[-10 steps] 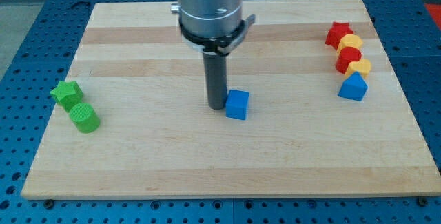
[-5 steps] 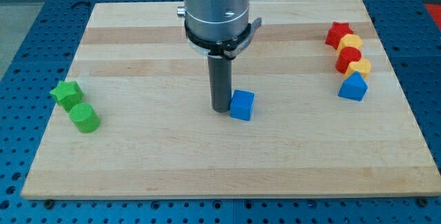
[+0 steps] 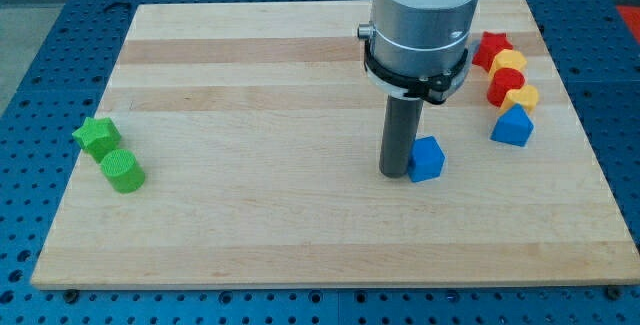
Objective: Slide blue cube to the blue triangle
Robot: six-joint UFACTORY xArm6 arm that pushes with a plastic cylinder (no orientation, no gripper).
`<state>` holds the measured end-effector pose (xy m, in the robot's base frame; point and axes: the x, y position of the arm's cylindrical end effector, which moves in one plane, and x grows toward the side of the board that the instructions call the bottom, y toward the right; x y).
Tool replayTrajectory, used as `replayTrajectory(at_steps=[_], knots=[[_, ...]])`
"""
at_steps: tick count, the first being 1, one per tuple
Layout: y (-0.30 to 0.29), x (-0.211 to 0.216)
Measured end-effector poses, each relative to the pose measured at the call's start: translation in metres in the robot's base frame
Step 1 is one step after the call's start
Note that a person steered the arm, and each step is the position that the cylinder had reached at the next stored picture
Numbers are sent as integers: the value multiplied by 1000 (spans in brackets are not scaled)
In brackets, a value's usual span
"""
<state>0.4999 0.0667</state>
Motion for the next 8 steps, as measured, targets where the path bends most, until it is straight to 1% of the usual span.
replayTrajectory(at_steps=[2,3,4,6,8], knots=[[50,0],[64,-1],[66,-1],[100,-1],[101,5]])
